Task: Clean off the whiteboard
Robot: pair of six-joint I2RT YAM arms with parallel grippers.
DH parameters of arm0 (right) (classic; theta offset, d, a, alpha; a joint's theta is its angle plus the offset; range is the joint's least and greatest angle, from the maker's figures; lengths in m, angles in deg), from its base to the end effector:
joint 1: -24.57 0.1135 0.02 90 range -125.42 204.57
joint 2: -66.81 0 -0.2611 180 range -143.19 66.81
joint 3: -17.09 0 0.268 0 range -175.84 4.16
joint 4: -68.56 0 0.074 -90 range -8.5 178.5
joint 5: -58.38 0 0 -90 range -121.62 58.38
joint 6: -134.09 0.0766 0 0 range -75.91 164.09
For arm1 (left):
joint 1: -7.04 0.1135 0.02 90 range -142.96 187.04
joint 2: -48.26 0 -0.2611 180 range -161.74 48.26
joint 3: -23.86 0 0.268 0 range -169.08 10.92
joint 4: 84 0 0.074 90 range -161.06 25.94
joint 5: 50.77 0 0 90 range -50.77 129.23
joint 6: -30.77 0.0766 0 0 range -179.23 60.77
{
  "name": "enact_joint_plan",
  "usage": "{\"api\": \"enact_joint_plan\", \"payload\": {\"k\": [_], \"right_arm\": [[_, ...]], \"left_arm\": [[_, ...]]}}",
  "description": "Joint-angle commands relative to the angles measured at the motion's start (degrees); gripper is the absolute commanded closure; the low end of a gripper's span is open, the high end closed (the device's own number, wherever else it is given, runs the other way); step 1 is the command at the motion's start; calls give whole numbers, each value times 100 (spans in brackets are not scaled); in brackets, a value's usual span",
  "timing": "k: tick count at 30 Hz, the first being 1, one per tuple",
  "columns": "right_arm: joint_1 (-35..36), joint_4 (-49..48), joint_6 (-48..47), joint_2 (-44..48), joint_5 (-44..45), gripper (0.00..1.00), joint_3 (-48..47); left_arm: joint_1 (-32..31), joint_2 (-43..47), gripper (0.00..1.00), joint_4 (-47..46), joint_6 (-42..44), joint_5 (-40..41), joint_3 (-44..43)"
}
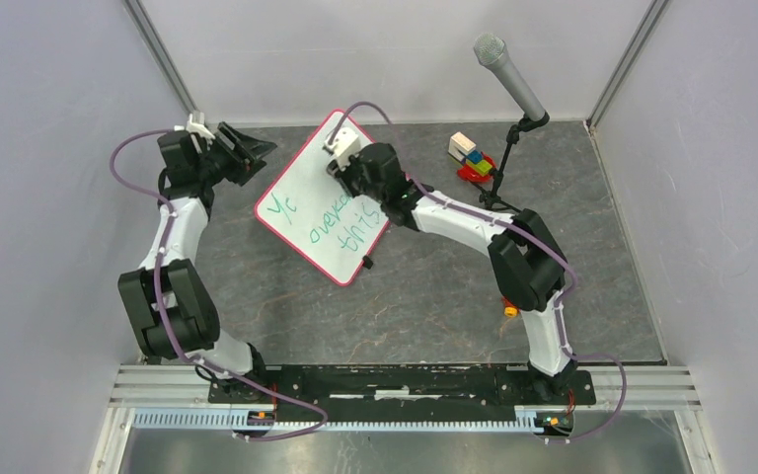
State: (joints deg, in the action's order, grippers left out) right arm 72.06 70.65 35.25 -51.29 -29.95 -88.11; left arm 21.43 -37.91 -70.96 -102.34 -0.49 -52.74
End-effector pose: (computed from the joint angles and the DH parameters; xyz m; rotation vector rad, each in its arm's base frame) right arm 0.3731 0.4037 0.2450 -0.8575 1.6455 0.4457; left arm 0.3895 0.0494 0.2784 -0.5255 1.9332 -1.0036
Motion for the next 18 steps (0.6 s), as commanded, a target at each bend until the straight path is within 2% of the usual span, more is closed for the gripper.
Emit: {"api": "enact_joint_plan", "payload": {"k": [1, 3, 5, 8, 15, 18], "right_arm": [[-213, -427, 351, 362, -37, 84, -40], [-213, -359, 328, 260, -109, 84, -157], [-209, -332, 356, 170, -151, 84, -282], [-213, -143, 374, -4, -404, 84, -607], [-179, -6, 454, -164, -633, 84, -914], [-151, 110, 428, -264, -609, 84, -1028]], "left_arm": [[8, -634, 26, -62, -512, -235, -879], [-64, -969, 29, -59, -453, -447, -1142], [-160, -1265, 35, -190, -296, -836, -1315], [-284, -1551, 37, -425, -239, -1284, -1385], [-518, -1686, 36, -766, -252, -1381, -1331], [-590, -1693, 42, -766, -209, -1354, -1274]]}}
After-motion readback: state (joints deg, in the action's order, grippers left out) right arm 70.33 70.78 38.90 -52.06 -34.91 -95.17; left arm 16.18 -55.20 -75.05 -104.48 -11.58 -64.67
